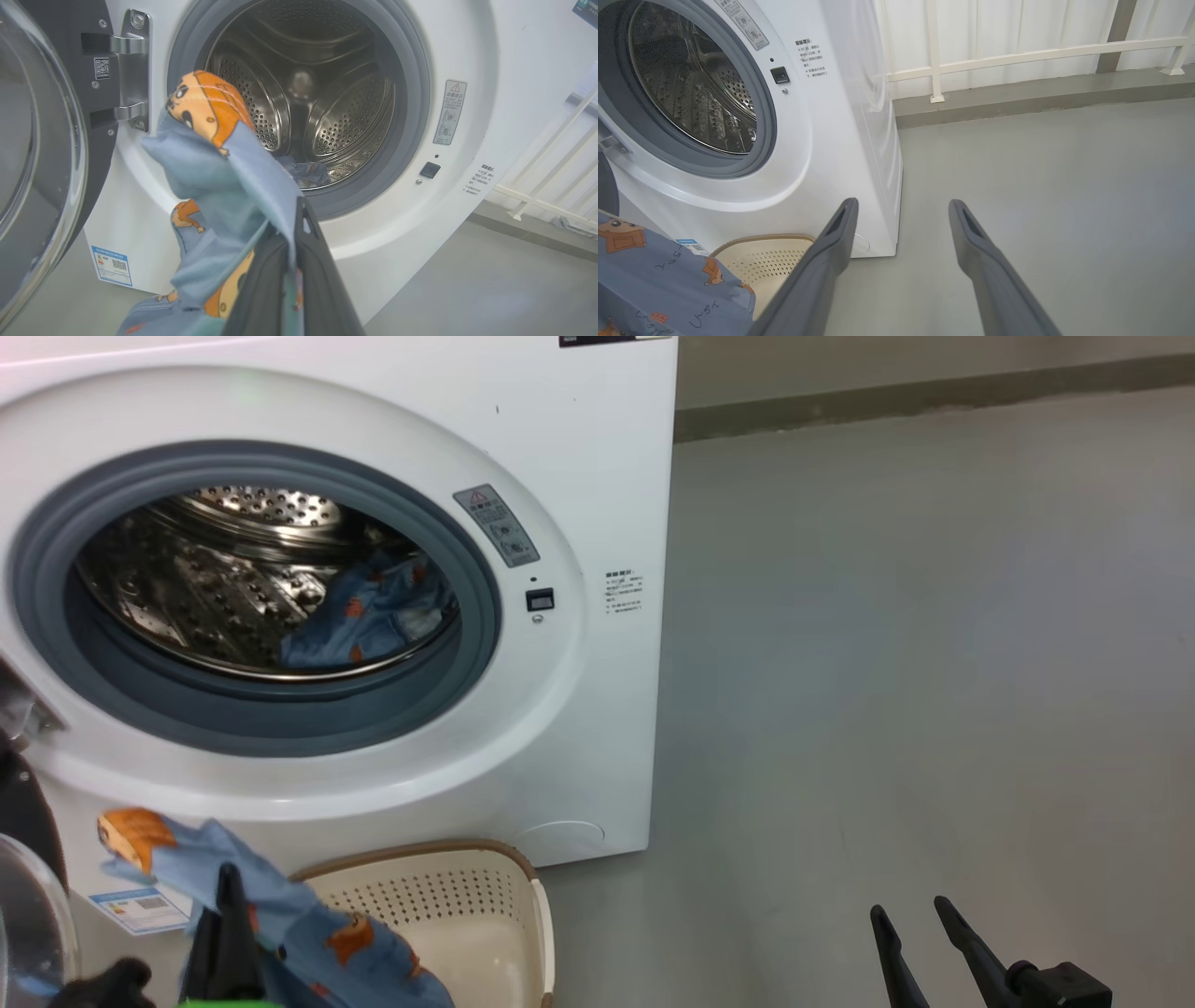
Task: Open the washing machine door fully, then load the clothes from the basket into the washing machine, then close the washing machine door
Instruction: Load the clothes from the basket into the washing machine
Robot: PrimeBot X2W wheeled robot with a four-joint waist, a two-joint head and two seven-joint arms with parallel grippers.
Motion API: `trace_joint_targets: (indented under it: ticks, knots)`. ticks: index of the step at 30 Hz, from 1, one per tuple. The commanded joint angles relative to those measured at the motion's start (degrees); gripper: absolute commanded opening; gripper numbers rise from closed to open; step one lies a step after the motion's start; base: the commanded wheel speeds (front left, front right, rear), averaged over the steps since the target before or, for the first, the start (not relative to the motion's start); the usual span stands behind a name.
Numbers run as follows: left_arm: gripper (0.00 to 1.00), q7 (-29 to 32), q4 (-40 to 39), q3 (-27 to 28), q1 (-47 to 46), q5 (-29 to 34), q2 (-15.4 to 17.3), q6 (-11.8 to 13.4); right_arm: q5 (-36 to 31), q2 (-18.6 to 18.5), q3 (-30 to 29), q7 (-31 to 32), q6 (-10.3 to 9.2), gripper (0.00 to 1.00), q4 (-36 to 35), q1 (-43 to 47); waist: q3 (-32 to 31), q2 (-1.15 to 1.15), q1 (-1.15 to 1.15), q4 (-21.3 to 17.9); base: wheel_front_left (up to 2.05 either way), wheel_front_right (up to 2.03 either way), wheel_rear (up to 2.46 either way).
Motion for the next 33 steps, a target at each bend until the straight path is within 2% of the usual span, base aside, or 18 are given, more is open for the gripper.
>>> trace_joint_targets:
  ticks: [1,15,27,33]
  knots:
    - [0.00,-0.8,-0.8,2.0,-3.9,1.0,0.5,-0.3,-0.4,-0.3,1.7,-0.3,0.09,1.00,-1.5,-2.3,1.3,0.00,0.00,-1.0,0.00,0.00,0.00]
    - [0.00,-0.8,8.7,6.3,-25.1,6.0,1.0,-2.6,-0.1,0.4,2.7,-0.3,0.09,1.00,-1.7,-6.5,9.6,0.00,0.00,-4.5,0.00,0.00,0.00]
    - [0.00,-0.8,20.6,10.7,-42.7,9.9,3.8,-3.7,0.1,0.4,4.3,-0.3,0.09,1.00,-1.8,-10.5,18.2,0.00,0.00,-7.3,0.00,0.00,0.00]
    - [0.00,-0.8,27.0,11.4,-48.3,12.2,5.1,-3.9,0.1,0.2,4.8,-0.3,0.09,1.00,-1.8,-11.3,20.4,0.00,0.00,-8.2,0.00,0.00,0.00]
